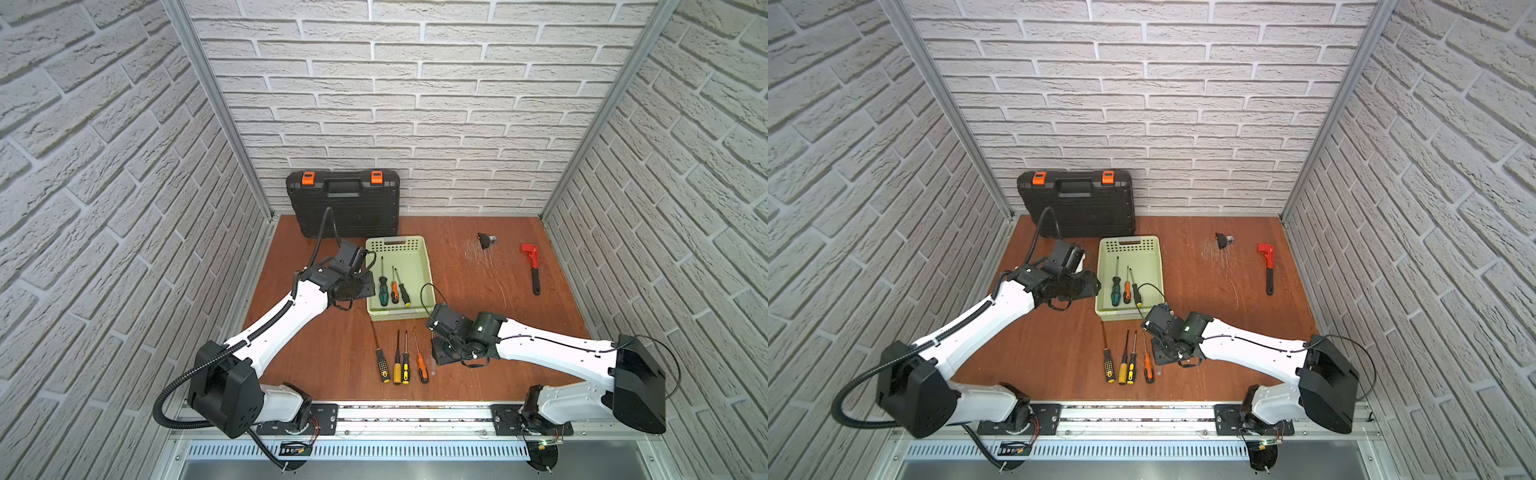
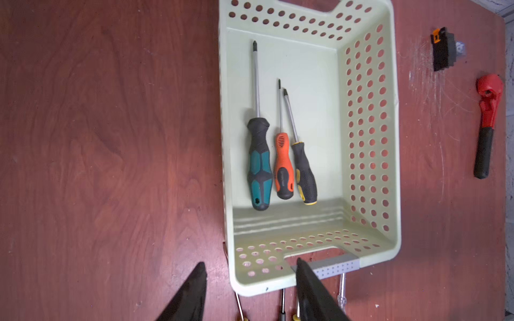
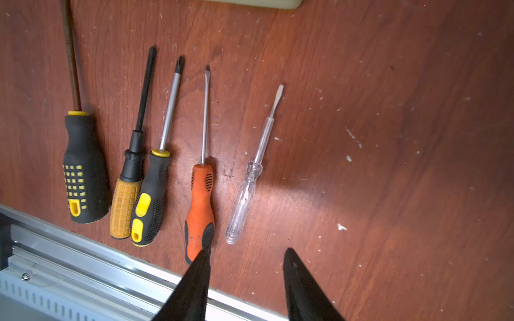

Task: Put the screwdriver in the bin
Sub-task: Pick up the screwdriver from the bottom-center of the table.

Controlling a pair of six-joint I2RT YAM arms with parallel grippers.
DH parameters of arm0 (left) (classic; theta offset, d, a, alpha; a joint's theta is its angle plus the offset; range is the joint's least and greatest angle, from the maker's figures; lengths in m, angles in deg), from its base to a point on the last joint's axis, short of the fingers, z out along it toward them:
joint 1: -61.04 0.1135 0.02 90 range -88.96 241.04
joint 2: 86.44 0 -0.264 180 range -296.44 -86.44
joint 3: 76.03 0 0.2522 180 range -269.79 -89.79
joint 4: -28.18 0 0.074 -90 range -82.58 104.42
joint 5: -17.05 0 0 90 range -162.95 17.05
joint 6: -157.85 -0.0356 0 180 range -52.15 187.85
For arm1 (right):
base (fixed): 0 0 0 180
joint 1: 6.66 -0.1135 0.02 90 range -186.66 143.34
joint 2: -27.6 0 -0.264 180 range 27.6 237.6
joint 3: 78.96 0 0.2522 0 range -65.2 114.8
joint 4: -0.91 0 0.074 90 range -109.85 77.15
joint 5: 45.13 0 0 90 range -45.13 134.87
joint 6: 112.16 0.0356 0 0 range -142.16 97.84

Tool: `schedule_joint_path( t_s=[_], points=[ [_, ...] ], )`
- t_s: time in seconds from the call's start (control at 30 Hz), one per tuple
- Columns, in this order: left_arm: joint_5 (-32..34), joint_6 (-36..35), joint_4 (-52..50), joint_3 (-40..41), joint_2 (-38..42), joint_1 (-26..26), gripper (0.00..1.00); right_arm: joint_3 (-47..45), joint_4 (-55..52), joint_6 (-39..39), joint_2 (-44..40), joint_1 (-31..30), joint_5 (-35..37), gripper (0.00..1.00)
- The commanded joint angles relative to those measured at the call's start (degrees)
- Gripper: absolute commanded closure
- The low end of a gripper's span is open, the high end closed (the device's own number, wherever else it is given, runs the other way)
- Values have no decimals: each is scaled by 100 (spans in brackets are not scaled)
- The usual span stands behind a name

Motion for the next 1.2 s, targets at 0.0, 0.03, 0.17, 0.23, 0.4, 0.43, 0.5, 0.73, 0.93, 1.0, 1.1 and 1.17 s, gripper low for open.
schedule_joint_path(
  t_s=[0.0,0.03,0.17,0.23,0.4,0.43,0.5,0.73,0.93,1.0,1.1,1.17],
  points=[
    [162,-96,-57,109,189,164,47,65,375,236,250,-54,58,55],
    [152,-104,-67,136,218,198,47,91,403,231,347,-56,58,55],
    [144,-126,-76,270,369,340,47,234,406,182,795,-49,76,59],
    [144,-140,-89,314,425,432,47,304,380,144,1017,-50,130,61],
    [163,-191,-159,309,559,599,47,328,328,134,1279,-31,323,64],
    [173,-214,-179,301,580,620,47,321,335,130,1297,-17,347,64],
    [179,-237,-231,291,600,659,47,285,355,150,1300,-13,363,65],
    [214,-274,-317,243,601,731,47,131,609,114,1442,90,155,65],
    [313,-333,-452,98,609,769,47,118,627,51,1619,156,21,69],
    [329,-351,-491,63,608,778,46,133,618,9,1675,177,-48,69],
    [349,-378,-524,36,613,794,46,158,625,-20,1793,187,-160,71],
    [345,-392,-549,36,611,831,46,134,677,-20,1843,195,-246,75]
  ],
)
